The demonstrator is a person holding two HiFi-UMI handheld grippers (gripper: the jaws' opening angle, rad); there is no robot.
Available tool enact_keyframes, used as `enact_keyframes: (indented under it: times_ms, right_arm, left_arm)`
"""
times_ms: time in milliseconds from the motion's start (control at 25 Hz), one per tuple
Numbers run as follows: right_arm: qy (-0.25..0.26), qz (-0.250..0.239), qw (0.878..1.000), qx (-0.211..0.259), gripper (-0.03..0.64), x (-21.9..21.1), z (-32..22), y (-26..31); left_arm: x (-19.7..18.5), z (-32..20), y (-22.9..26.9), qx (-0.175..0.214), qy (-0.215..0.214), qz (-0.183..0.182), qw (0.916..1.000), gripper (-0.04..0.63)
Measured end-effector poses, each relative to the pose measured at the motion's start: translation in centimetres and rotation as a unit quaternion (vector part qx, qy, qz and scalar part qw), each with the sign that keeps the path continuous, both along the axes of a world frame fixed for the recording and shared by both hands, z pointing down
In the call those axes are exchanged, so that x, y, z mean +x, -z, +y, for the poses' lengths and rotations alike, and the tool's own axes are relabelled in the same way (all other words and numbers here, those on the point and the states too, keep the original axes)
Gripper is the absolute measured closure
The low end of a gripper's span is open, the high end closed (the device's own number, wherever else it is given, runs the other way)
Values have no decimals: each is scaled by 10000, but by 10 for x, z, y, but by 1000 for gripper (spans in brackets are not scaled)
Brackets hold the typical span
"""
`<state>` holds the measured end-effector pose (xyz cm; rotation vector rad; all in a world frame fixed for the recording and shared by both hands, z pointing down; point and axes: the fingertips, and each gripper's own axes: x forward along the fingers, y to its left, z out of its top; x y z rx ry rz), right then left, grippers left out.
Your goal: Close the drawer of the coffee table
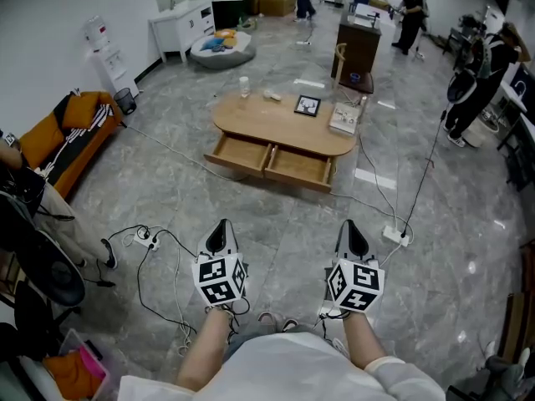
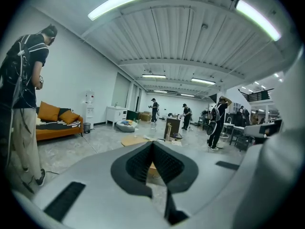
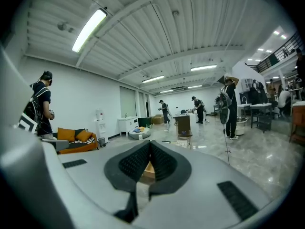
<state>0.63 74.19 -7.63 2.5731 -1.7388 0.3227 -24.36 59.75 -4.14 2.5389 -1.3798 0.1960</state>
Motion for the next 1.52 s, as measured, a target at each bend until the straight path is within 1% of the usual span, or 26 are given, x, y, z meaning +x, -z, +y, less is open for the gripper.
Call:
enact_keyframes:
  times_ms: [80, 160, 280, 400, 440, 520, 560, 680, 800, 920, 1040, 1120, 1200, 1320, 1520]
  right_arm:
    - [23, 6, 10000, -12, 615, 0, -2, 0]
    - [86, -21, 10000, -2, 566, -2, -5, 1]
    - [131, -25, 9999, 24, 545, -3, -8, 3]
    - [184, -46, 9998, 63, 514, -3, -12, 5]
    - [200, -69, 9998, 70, 494, -4, -13, 5]
    - [213, -97, 9997, 67, 450, -4, -15, 4]
    - [217, -97, 9997, 63, 431, -4, -16, 4]
    - [220, -73, 9997, 62, 384, -4, -19, 5]
    - [206, -18, 9998, 62, 295, -3, -22, 5]
    - [206, 8, 9998, 31, 249, -3, -25, 2]
    - [197, 17, 9998, 8, 213, -1, -26, -1]
    - [174, 74, 9998, 6, 167, -1, -28, -1]
    - [146, 145, 9998, 2, 115, -1, -31, -1]
    - [143, 182, 9997, 4, 67, -1, -37, -2]
    - [78, 180, 9998, 6, 31, 0, -47, -5]
  left_arm:
    - [1, 0, 1, 0, -6, 41, 10000, 600]
    - [1, -1, 3, 14, -16, 75, 10000, 591]
    - [1, -1, 5, 15, -57, 137, 9999, 525]
    - [1, -3, 7, 29, -98, 169, 9998, 484]
    - [1, -4, 7, 28, -129, 189, 9997, 459]
    - [2, -5, 7, 7, -187, 237, 9995, 377]
    - [2, -6, 6, -8, -205, 249, 9995, 353]
    - [2, -7, 5, -54, -246, 247, 9994, 309]
    - [1, -10, 5, -56, -285, 227, 9993, 275]
    - [0, -14, 5, -22, -334, 209, 9992, 222]
    - [2, -16, 4, 0, -372, 171, 9992, 150]
    - [3, -18, 4, -8, -411, 164, 9990, 117]
    - [2, -21, 3, -30, -423, 181, 9989, 90]
    - [1, -28, 0, -67, -403, 233, 9989, 67]
    - [-6, -44, -4, -82, -373, 227, 9990, 60]
